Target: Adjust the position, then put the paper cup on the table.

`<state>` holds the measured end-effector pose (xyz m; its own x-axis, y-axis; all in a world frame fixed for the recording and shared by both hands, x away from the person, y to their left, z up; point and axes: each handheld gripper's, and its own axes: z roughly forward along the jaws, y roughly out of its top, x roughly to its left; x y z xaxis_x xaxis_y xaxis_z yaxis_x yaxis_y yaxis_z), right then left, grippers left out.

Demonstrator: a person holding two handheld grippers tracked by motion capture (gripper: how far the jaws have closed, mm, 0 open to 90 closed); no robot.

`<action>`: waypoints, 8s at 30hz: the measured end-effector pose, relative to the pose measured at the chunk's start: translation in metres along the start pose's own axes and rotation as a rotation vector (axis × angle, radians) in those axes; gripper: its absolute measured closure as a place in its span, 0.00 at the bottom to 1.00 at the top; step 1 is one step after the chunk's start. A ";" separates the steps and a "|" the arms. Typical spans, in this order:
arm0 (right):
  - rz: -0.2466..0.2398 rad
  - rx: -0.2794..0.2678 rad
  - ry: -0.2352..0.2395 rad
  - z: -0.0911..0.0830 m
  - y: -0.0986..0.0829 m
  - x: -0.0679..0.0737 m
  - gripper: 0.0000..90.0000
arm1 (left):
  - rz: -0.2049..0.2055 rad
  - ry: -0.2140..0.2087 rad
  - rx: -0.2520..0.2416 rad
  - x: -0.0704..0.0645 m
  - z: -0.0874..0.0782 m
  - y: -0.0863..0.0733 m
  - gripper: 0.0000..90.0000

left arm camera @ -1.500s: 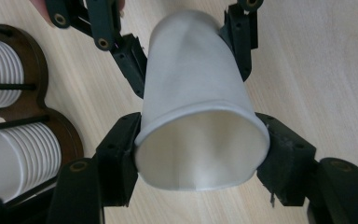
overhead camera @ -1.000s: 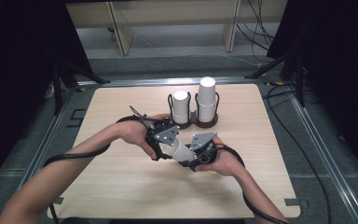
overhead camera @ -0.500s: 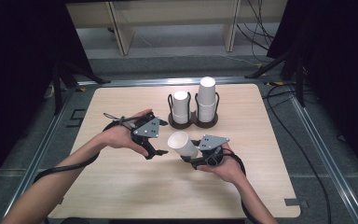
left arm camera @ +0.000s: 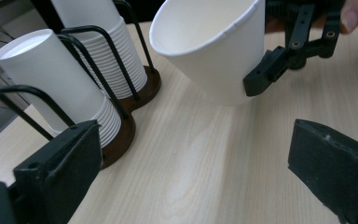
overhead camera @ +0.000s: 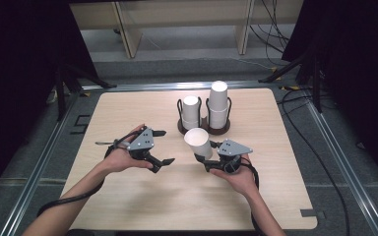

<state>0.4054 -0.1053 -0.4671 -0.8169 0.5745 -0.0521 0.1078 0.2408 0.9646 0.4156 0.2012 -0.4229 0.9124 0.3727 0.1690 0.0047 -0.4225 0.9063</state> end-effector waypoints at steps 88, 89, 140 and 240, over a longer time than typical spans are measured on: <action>0.101 -0.089 -0.085 0.029 -0.008 0.026 0.38 | -0.375 0.151 -0.211 -0.022 0.073 0.023 0.15; 0.100 -0.087 -0.086 0.029 -0.008 0.025 0.38 | -0.371 0.148 -0.223 -0.022 0.074 0.023 0.15; 0.150 -0.033 -0.137 0.020 -0.008 0.018 0.22 | -0.218 0.403 -0.202 0.022 0.034 0.012 0.24; 0.209 -0.076 -0.184 0.010 -0.013 0.006 0.21 | -0.355 0.670 -0.007 0.060 0.019 -0.069 0.00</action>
<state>0.4044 -0.0972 -0.4825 -0.6645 0.7391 0.1101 0.2142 0.0472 0.9757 0.4779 0.2370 -0.4830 0.4130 0.9085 0.0642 0.2468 -0.1795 0.9523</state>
